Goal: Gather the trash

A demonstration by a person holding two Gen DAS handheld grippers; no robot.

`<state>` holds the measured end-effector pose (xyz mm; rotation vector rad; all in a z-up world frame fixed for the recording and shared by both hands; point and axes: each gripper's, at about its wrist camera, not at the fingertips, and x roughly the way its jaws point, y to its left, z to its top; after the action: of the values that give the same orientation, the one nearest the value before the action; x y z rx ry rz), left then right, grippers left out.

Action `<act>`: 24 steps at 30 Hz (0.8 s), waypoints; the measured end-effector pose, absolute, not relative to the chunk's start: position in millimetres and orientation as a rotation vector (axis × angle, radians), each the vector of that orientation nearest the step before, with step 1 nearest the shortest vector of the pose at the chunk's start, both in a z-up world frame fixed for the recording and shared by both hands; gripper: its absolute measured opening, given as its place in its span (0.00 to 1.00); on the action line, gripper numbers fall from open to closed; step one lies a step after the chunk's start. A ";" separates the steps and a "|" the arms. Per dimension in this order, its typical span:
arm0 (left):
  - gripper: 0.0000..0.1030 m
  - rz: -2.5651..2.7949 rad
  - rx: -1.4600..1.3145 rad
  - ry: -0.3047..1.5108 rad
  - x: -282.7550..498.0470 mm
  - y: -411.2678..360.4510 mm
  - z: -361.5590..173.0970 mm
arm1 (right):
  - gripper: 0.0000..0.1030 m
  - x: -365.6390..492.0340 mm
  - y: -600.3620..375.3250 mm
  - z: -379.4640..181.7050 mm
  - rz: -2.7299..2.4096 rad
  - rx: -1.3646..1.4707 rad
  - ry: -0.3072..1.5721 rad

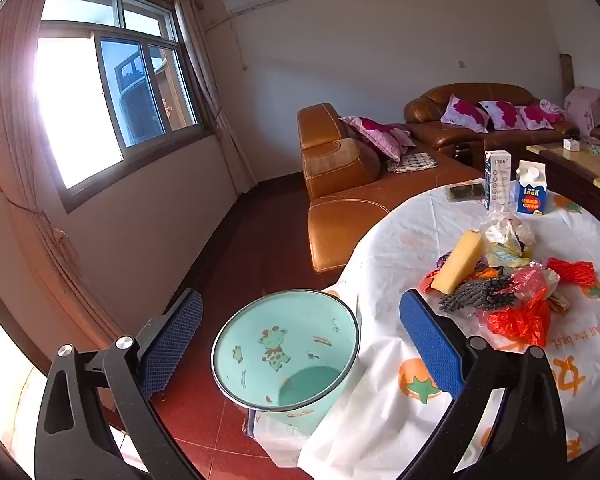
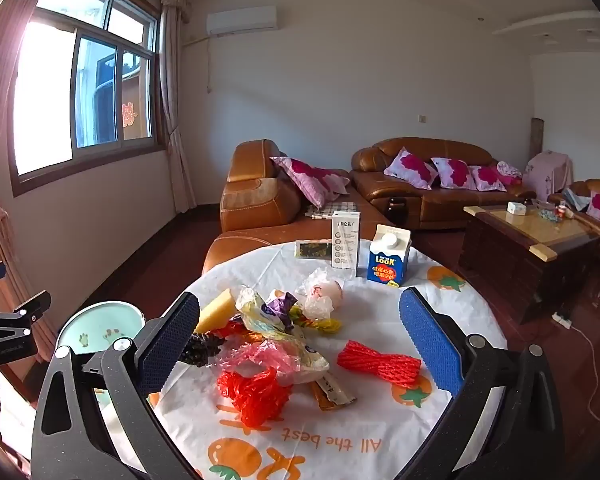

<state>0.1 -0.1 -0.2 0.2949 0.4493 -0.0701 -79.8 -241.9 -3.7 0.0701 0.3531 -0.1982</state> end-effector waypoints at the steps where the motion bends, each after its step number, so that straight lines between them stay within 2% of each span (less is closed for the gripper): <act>1: 0.94 -0.063 0.296 0.438 -0.6 0.0 0.1 | 0.95 -80.2 -242.3 -3.7 -0.197 0.077 0.347; 24: 0.94 -0.046 0.272 0.435 1.2 9.7 7.5 | 0.95 -77.2 -239.2 -13.3 -0.192 0.085 0.363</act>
<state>1.2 9.7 7.5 0.2724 0.4351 -0.0462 -77.2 -239.2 -13.3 0.0851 0.3626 -0.1922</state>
